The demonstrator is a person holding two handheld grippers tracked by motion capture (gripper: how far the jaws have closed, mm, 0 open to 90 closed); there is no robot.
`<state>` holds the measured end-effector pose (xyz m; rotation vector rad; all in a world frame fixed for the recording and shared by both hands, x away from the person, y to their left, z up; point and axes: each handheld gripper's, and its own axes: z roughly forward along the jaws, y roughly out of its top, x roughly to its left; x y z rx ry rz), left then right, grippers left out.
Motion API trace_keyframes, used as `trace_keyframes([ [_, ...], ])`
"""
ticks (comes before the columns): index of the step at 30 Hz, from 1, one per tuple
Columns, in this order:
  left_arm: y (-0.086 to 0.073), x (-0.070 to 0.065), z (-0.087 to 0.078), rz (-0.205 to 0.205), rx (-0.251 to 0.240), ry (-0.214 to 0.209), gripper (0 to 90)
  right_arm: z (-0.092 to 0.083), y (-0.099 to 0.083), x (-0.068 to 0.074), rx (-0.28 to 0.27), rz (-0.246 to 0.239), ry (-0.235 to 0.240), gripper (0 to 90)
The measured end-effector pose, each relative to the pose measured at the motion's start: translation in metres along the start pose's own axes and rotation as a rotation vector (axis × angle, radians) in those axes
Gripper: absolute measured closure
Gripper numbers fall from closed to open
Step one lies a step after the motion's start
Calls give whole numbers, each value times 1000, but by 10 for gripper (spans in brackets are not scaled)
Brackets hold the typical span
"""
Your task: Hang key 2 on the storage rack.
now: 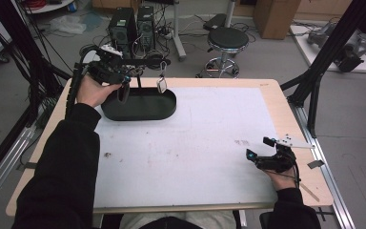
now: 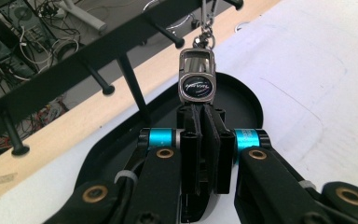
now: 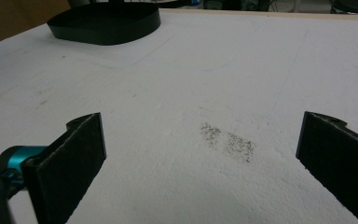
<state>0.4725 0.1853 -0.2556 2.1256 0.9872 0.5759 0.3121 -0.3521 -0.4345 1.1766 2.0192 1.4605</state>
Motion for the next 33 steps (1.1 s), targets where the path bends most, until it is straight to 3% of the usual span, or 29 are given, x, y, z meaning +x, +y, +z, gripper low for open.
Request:
trace_keyframes([
  [10,16,-4,16,18,-6,52,850,1,0,0,2,2,1,7],
  [15,15,-5,25,6,3,77,851,2,0,-1,7,10,-4,6],
  [29,11,-10,50,24,60,151,849,2,0,-3,11,7,-17,7],
  [33,7,-9,56,9,53,166,847,2,0,-3,11,8,-19,7],
])
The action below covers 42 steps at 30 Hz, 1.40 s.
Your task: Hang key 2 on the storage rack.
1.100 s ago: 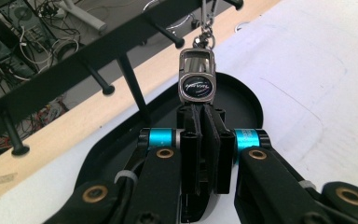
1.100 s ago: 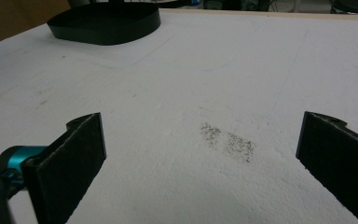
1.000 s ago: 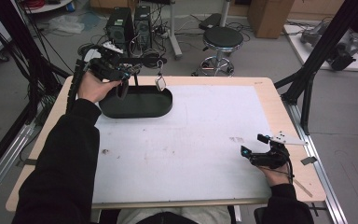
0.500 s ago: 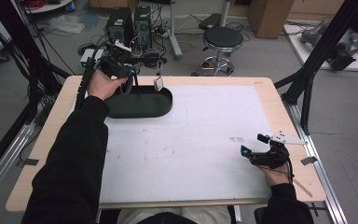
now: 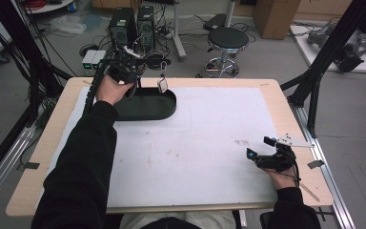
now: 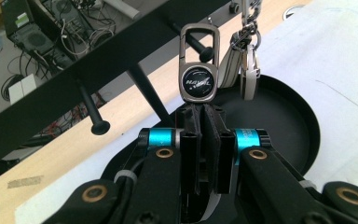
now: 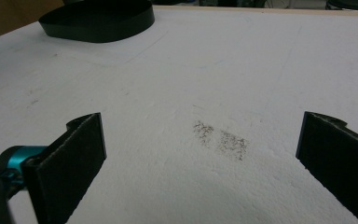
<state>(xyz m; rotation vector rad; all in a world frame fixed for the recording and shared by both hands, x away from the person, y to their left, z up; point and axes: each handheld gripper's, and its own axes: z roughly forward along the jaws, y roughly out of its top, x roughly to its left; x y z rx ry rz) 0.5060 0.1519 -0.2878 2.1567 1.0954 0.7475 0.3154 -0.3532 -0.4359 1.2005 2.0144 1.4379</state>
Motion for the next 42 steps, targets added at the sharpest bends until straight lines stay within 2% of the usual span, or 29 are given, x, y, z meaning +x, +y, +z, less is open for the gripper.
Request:
trace_keyframes([
  [4,3,-1,4,2,-22,29,848,-1,0,1,2,2,3,6],
  [9,2,-1,11,-6,-36,44,848,0,0,0,-1,0,0,6],
  [21,0,5,13,-14,-50,15,831,1,0,1,7,-1,5,6],
  [22,0,4,12,-19,-46,19,808,2,0,1,8,2,4,6],
  [23,1,4,11,-23,-51,21,732,2,0,1,6,-1,6,6],
  [24,1,3,9,-28,-59,12,647,2,0,1,6,-1,6,6],
  [26,2,1,5,-32,-67,-24,543,3,0,1,6,-3,5,6],
  [30,3,-5,-4,-2,-69,-85,397,2,0,1,6,-1,5,6],
  [35,1,-11,-16,39,-60,-155,151,1,0,1,2,-4,2,6],
  [38,-2,-14,-26,46,-88,-197,118,1,0,2,3,0,3,6],
  [42,-11,-15,-37,42,-114,-224,76,1,1,2,5,0,4,6],
])
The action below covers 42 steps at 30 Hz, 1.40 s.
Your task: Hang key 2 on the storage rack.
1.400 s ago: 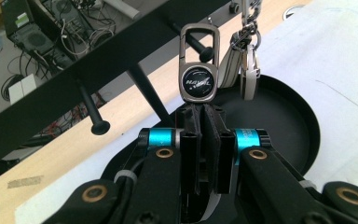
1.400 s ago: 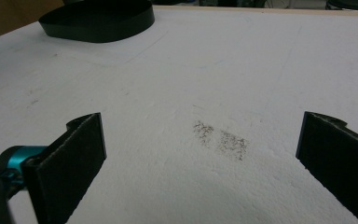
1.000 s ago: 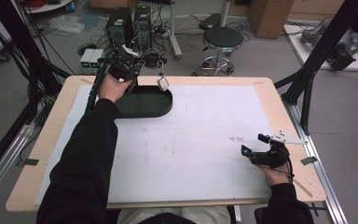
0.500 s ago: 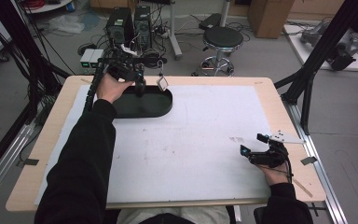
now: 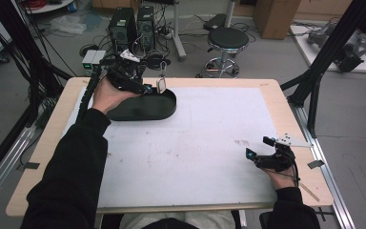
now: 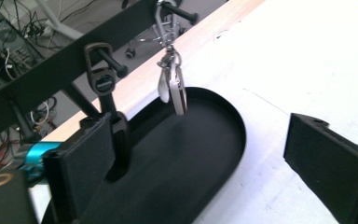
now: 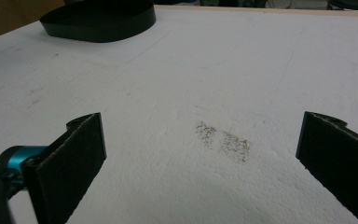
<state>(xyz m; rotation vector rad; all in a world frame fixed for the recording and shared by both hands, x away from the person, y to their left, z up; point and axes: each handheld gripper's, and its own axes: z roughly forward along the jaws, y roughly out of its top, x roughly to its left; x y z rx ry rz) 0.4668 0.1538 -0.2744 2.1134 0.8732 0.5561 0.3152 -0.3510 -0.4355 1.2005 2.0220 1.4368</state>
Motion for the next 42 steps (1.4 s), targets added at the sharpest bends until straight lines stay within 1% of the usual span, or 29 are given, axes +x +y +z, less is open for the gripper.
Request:
trace_keyframes([
  [3,-7,0,-9,-7,-12,-22,69,0,0,0,-1,1,-1,6],
  [6,-14,0,-17,-18,-27,-30,65,0,0,1,0,-1,0,6],
  [9,-22,3,-25,-43,-42,-47,61,0,0,1,1,-2,-2,6],
  [12,-33,4,-32,-65,-68,-61,60,1,0,1,0,-4,-5,6],
  [18,-58,6,-42,-98,-88,-56,60,1,1,2,4,-7,-7,6],
  [21,-70,4,-47,-93,-93,-38,60,1,0,2,7,-10,-10,6],
  [23,-76,2,-50,-96,-102,-36,60,1,1,2,7,-13,-13,6],
  [28,-90,-2,-57,-116,-131,-38,60,1,0,3,8,-13,-14,6],
  [30,-97,-3,-59,-126,-143,-26,60,1,0,3,8,-15,-14,6],
  [31,-101,-3,-60,-123,-141,-22,60,1,0,3,7,-15,-14,6],
  [33,-109,-2,-61,-140,-149,-18,60,1,0,2,7,-16,-13,7],
  [35,-117,-1,-61,-162,-158,-22,60,1,0,3,8,-16,-13,6],
  [38,-129,-1,-62,-178,-159,-21,60,1,0,3,9,-16,-14,6],
  [40,-136,-2,-61,-201,-163,-37,60,1,0,3,12,-15,-14,6],
  [42,-143,-5,-60,-203,-166,-38,60,1,0,3,13,-18,-14,6],
])
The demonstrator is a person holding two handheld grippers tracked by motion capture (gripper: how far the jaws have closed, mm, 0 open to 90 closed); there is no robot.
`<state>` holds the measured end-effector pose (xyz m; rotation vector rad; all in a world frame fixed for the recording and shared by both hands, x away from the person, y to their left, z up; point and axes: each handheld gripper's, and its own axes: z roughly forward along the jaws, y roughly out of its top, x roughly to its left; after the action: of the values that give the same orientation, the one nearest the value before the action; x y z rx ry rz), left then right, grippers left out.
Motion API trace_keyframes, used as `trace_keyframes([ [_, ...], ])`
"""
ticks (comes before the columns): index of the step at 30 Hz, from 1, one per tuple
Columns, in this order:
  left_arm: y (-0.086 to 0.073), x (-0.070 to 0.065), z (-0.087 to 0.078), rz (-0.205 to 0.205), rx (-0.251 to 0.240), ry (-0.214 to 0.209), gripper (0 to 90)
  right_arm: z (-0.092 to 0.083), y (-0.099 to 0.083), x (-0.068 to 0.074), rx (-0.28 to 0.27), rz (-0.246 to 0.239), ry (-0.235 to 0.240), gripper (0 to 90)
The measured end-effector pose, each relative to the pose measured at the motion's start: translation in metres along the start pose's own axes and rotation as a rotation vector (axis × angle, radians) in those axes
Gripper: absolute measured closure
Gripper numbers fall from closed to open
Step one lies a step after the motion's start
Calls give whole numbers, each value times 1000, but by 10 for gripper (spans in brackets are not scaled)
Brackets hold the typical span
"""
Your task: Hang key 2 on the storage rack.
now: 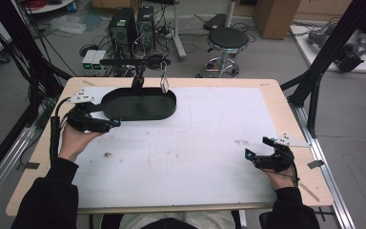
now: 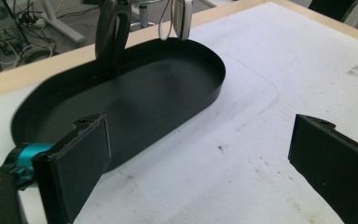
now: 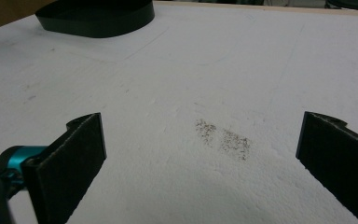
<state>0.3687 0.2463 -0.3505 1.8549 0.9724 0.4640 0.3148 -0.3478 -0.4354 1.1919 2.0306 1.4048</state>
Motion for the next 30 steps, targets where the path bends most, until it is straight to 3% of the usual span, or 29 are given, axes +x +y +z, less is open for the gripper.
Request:
trace_keyframes([
  [6,-22,-5,1,-17,28,-21,60,1,0,1,7,-2,1,6],
  [10,-33,-10,-2,-3,46,-14,60,1,0,2,14,-4,1,6],
  [13,-42,-12,-6,5,24,7,60,1,0,2,12,-6,1,6],
  [17,-55,-12,-12,-14,6,20,60,2,0,2,12,-8,1,6],
  [21,-65,-10,-16,-29,11,21,60,2,0,2,14,-5,3,7],
  [30,-81,-14,-21,-8,12,8,60,2,0,2,14,-7,2,6],
])
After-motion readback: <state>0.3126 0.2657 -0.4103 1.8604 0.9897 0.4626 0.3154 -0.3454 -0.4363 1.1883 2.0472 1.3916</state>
